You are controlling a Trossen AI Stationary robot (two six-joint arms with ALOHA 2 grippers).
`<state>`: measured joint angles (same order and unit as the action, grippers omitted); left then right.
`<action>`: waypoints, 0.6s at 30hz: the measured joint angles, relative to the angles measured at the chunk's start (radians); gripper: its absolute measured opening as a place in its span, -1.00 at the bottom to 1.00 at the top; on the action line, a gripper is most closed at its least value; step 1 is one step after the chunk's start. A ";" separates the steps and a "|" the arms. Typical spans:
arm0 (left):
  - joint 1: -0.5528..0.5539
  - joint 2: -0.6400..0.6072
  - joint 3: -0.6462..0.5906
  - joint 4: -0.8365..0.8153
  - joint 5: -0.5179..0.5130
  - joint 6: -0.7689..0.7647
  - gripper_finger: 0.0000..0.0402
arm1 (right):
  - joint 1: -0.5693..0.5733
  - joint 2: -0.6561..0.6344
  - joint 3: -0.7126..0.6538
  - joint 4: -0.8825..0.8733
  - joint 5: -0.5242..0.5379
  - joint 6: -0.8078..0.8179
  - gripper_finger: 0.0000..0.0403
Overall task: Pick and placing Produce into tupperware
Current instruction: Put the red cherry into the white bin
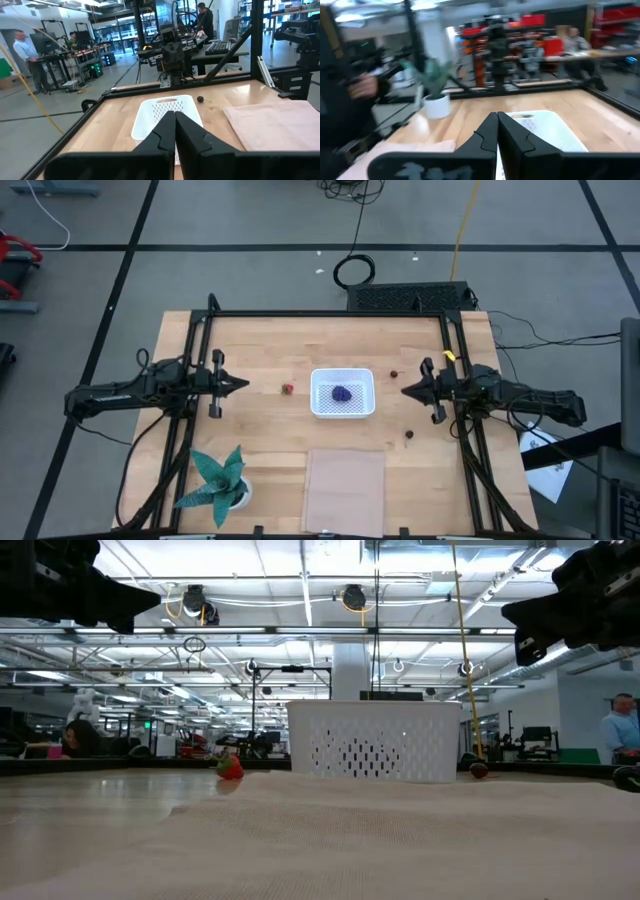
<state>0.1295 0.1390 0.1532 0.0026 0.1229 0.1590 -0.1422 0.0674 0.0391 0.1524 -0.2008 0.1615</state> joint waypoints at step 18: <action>0.000 0.000 0.001 0.002 -0.046 -0.005 -0.89 | -0.014 0.264 0.180 -0.047 0.240 0.030 -1.00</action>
<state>0.1295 0.1393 0.1539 0.0044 0.0767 0.1545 -0.1558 0.3317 0.2192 0.1056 0.0396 0.1911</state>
